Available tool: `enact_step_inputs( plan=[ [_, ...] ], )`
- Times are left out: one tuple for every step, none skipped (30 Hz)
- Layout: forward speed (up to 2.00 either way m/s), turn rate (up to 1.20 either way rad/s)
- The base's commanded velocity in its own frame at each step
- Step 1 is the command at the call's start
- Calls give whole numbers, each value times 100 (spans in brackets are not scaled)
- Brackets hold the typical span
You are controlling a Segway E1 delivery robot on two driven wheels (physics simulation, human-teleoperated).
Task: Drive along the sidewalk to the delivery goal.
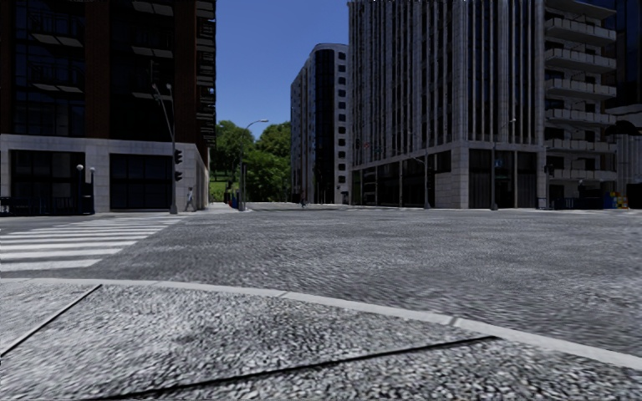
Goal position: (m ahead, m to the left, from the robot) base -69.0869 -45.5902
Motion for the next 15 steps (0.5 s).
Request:
enact_step_inputs(
  plan=[
    [0,-51],
    [0,-51],
    [0,-51],
    [0,-51],
    [0,-51],
    [0,-51],
    [0,-51],
    [0,-51],
    [0,-51],
    [0,-51],
    [0,-51],
    [0,-51],
    [0,-51],
    [0,-51],
    [0,-51]
  ],
)
